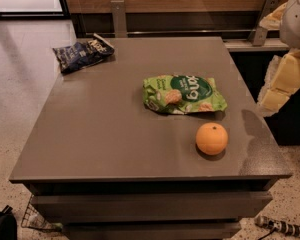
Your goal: Pick blue chip bag
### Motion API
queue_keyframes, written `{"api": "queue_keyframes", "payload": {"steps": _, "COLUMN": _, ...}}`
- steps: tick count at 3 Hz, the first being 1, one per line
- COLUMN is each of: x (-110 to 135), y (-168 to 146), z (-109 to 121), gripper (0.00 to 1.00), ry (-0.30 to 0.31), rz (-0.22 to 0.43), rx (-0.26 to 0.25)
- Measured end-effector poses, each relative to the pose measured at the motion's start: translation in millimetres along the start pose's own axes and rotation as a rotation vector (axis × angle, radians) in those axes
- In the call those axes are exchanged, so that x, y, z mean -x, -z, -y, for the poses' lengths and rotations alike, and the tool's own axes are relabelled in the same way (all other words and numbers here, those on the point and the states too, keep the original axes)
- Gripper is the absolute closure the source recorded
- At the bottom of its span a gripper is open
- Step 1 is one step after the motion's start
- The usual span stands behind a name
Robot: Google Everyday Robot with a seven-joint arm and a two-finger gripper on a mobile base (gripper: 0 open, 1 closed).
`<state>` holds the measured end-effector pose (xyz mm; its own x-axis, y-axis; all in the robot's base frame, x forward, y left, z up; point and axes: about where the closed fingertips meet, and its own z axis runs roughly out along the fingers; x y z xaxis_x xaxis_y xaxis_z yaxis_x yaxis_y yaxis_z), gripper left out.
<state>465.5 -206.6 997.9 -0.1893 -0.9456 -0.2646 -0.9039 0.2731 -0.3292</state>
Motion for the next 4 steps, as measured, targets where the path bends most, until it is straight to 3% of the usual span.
{"api": "queue_keyframes", "payload": {"steps": 1, "x": 32, "y": 3, "z": 39, "gripper": 0.00, "ry": -0.033, "rz": 0.132, "rx": -0.080}}
{"api": "queue_keyframes", "payload": {"steps": 2, "x": 111, "y": 6, "z": 91, "gripper": 0.00, "ry": -0.100, "rz": 0.387, "rx": -0.203}}
{"api": "queue_keyframes", "payload": {"steps": 3, "x": 161, "y": 6, "z": 117, "gripper": 0.00, "ry": -0.122, "rz": 0.529, "rx": -0.267}}
{"api": "queue_keyframes", "payload": {"steps": 4, "x": 218, "y": 0, "z": 128, "gripper": 0.00, "ry": -0.113, "rz": 0.621, "rx": -0.275}}
